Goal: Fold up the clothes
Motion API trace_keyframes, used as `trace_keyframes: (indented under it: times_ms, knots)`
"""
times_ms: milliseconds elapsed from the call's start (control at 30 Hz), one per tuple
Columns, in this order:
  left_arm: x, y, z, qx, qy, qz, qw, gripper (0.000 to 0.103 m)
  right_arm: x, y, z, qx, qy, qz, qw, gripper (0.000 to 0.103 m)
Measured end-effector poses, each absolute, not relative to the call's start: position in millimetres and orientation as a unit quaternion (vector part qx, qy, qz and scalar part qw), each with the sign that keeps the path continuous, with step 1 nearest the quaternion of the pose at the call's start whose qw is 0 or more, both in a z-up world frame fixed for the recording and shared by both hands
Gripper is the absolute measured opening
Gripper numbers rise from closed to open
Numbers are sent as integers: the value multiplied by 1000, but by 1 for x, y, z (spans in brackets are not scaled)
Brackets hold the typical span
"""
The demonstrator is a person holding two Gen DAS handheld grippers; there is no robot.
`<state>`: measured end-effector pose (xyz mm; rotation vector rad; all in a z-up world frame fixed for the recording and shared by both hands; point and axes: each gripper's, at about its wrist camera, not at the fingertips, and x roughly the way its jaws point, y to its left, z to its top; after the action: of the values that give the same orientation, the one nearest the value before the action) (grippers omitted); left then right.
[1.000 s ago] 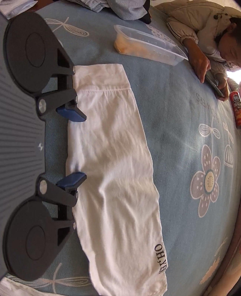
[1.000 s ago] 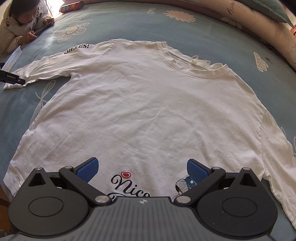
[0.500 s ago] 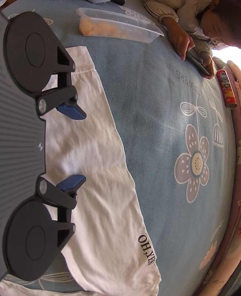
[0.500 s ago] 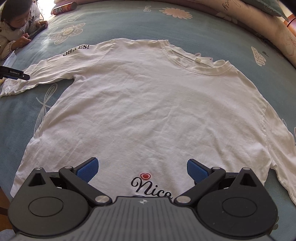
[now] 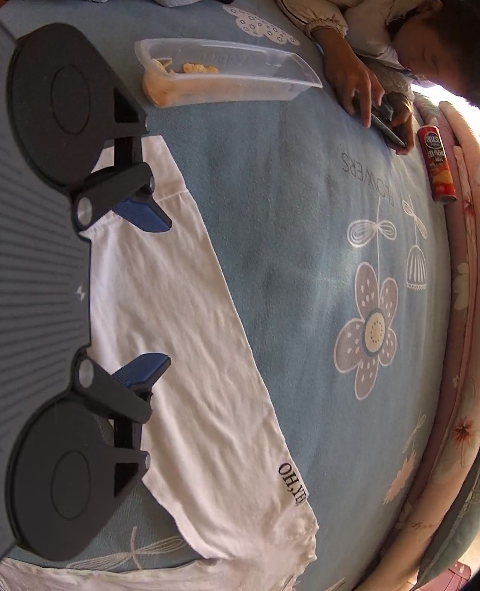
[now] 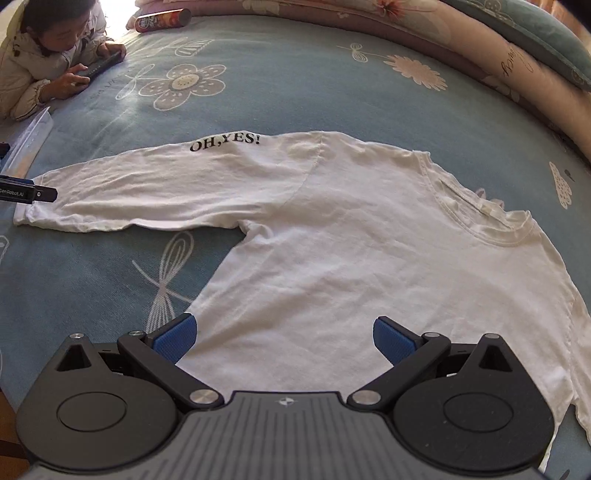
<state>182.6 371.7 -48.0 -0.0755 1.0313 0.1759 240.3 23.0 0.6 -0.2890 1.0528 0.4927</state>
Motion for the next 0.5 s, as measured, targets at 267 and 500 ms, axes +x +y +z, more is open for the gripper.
trace_keyframes:
  times_ms: [267, 500]
  knots:
    - [181, 384, -67, -52, 502, 100, 858, 73, 314, 124, -15, -188, 439, 281, 832, 99]
    - [165, 393, -69, -47, 495, 89, 863, 75, 342, 165, -58, -182, 445, 314, 819, 97]
